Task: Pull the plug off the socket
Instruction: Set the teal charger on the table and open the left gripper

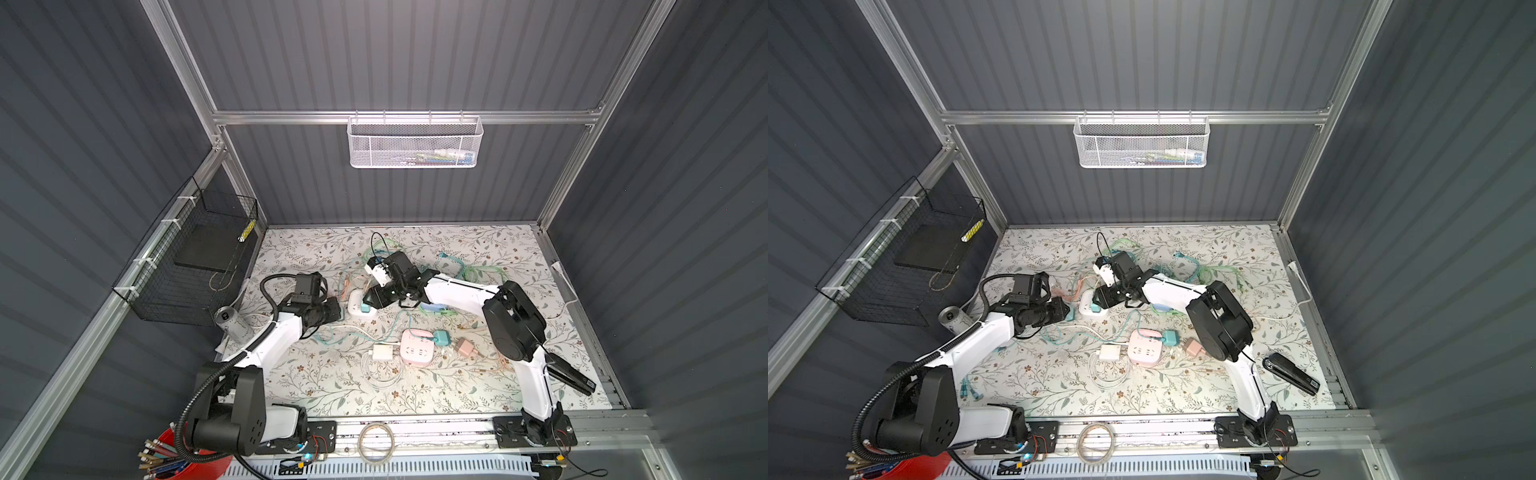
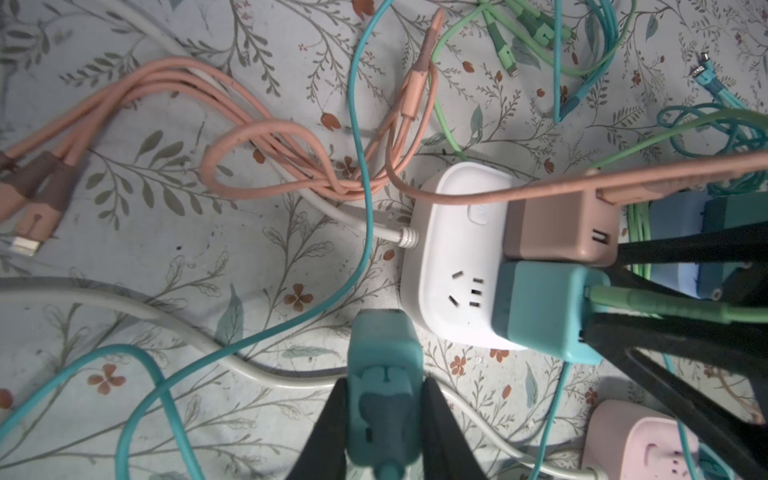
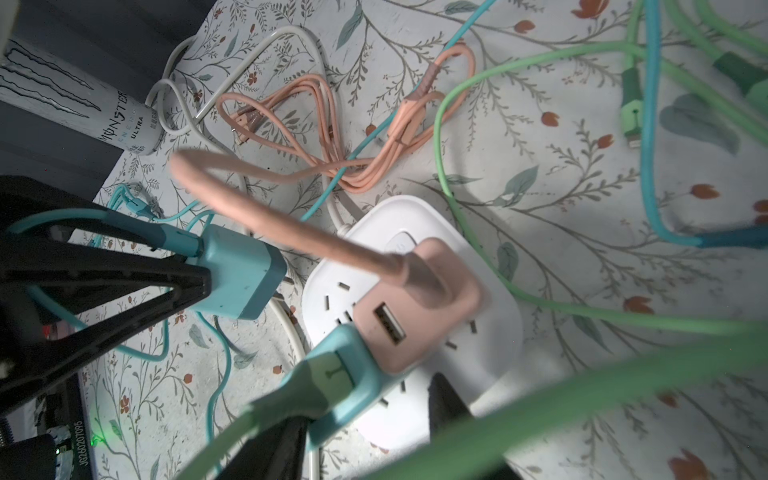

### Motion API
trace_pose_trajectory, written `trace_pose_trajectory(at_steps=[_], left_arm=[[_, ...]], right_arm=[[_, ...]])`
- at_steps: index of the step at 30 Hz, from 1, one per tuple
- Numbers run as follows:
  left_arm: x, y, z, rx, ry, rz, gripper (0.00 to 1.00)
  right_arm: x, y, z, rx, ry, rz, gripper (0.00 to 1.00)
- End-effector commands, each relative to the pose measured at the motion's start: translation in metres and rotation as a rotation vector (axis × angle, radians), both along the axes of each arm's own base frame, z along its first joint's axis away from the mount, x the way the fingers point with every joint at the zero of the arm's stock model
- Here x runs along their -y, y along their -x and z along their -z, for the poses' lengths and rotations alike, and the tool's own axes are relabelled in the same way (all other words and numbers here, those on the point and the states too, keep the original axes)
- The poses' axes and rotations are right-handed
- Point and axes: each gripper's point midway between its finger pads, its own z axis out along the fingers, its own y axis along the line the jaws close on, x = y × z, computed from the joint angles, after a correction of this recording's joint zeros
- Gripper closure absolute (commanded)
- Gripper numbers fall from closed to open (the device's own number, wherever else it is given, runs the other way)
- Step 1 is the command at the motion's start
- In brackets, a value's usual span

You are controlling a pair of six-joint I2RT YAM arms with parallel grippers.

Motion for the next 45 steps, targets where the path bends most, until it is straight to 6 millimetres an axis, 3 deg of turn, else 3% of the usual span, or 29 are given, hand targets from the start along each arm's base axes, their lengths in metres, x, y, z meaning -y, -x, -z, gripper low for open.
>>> trace_pose_trajectory(at_steps=[1, 16, 22, 26, 33, 41, 45], left_arm=[[0.008, 0.002, -0.003, -0.002, 0.081, 0.017, 0.97], [0.008, 0.015, 0.019, -0.075, 0.143, 0.016, 0.96], [0.002, 0.018, 0.028, -0.107, 0.112, 0.005, 0.9], [-0.002, 0.018, 0.028, -0.112, 0.093, -0.006, 0.78], [-0.015, 0.015, 0.016, -0.098, 0.022, -0.042, 0.41], [-0.027, 0.014, 0.006, -0.094, -0.04, -0.076, 0.2], [-0.033, 0.016, 0.004, -0.093, -0.068, -0.099, 0.14]], right_arm=[[0.053, 0.029, 0.088, -0.17, 0.277, 0.047, 0.52], [0.054, 0.028, 0.09, -0.172, 0.286, 0.046, 0.51], [0.053, 0.028, 0.09, -0.171, 0.287, 0.046, 0.5], [0.053, 0.027, 0.089, -0.169, 0.286, 0.047, 0.5], [0.053, 0.027, 0.088, -0.168, 0.287, 0.045, 0.49], [0.051, 0.026, 0.084, -0.164, 0.278, 0.046, 0.47], [0.05, 0.025, 0.081, -0.159, 0.274, 0.044, 0.47]])
